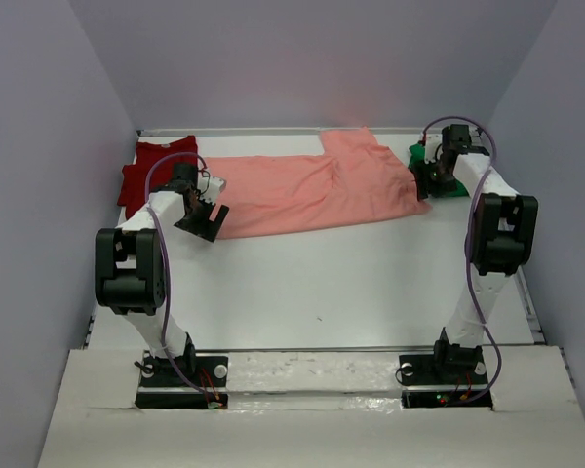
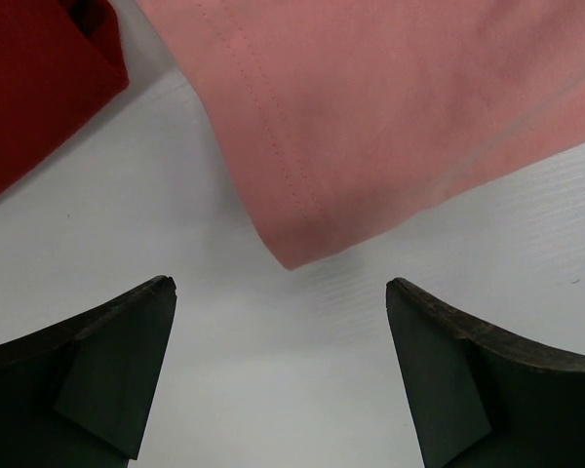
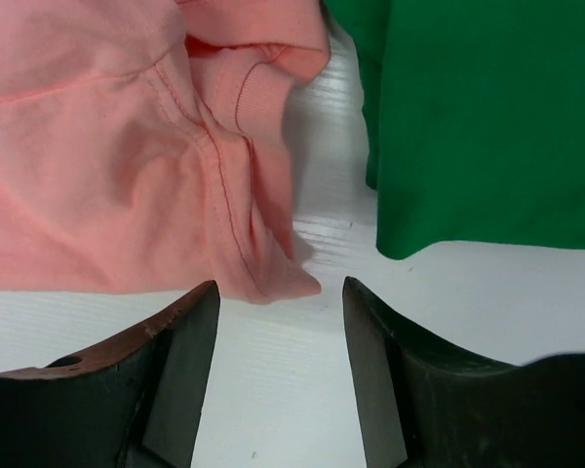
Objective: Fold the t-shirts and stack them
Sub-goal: Fold the flattened tshirt in 1/3 of the way
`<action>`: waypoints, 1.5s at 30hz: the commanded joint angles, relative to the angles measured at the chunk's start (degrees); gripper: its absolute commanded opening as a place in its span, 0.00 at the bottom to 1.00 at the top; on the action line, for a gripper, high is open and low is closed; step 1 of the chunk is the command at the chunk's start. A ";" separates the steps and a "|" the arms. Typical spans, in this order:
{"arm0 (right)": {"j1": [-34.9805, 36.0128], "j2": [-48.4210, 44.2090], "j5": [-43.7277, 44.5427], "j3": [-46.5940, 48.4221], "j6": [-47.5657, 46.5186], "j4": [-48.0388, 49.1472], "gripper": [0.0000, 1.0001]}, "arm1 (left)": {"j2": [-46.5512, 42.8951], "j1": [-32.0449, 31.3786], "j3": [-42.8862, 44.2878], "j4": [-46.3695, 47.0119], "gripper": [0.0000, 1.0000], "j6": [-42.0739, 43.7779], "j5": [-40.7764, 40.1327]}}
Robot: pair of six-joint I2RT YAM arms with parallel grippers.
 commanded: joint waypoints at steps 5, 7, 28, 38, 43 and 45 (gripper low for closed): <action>-0.41 1.48 -2.44 0.49 0.44 -2.36 0.57 | -2.33 0.22 0.47 -1.19 0.99 0.87 0.41; -0.41 1.84 -2.70 0.40 0.61 -2.27 0.57 | -2.59 0.22 0.38 -1.27 0.99 0.96 0.50; -0.41 1.76 -2.62 0.58 0.27 -3.23 0.00 | -3.56 0.39 -1.20 -0.66 0.99 1.84 -1.61; -0.41 0.87 -3.05 -0.47 -0.53 -3.50 0.00 | -0.92 1.71 2.40 -0.57 0.48 -0.01 -0.39; -0.41 0.96 -3.41 -0.91 -0.70 -3.50 0.00 | -0.04 1.71 4.33 -1.10 0.47 -0.71 2.25; -0.41 1.05 -3.41 -1.09 -0.88 -3.50 0.00 | -0.13 1.71 4.68 -1.54 0.52 -0.71 4.26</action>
